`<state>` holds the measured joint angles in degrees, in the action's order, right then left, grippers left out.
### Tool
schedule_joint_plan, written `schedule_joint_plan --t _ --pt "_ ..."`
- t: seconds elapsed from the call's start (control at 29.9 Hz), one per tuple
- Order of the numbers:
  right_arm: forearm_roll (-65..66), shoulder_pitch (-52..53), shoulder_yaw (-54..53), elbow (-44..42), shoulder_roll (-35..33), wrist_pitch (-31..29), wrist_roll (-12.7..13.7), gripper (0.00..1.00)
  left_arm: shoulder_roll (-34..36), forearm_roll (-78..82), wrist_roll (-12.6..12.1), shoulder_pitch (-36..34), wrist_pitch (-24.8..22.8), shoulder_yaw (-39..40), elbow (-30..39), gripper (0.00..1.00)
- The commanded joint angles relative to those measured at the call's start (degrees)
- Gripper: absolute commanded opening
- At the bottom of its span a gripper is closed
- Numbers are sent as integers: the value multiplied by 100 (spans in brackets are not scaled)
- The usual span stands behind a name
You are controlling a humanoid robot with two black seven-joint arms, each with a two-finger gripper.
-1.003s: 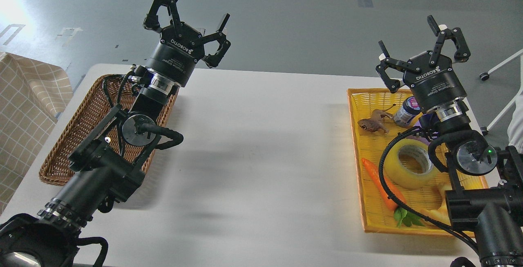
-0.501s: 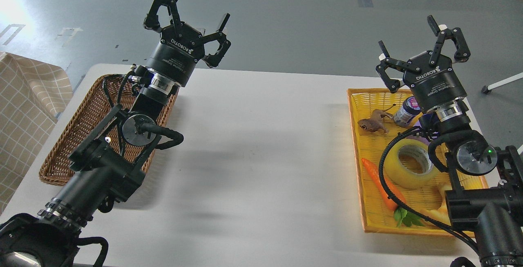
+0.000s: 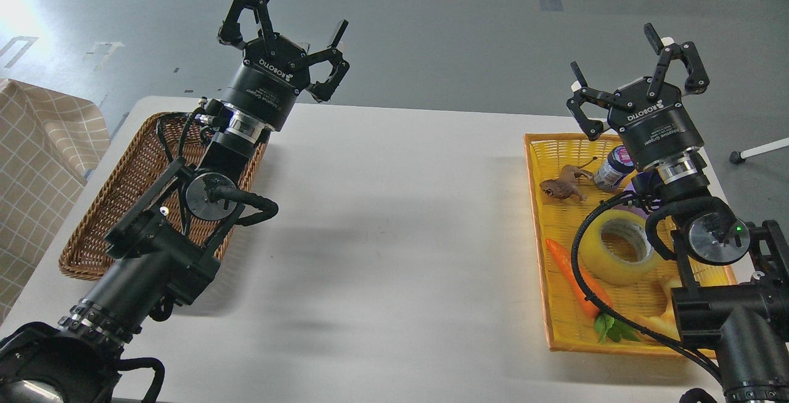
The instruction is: Place and transfer tape with both arms
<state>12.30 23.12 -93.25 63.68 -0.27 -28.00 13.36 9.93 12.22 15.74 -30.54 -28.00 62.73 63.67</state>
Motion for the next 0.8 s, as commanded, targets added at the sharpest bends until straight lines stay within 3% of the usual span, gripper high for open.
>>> schedule_joint_plan --t 0.0,0.77 --pt "1 -1 0 4 0 0 0 100 0 0 -1 5 0 3 22 98" --pt "1 -1 0 -5 0 0 0 100 0 0 -1 5 0 3 22 98"
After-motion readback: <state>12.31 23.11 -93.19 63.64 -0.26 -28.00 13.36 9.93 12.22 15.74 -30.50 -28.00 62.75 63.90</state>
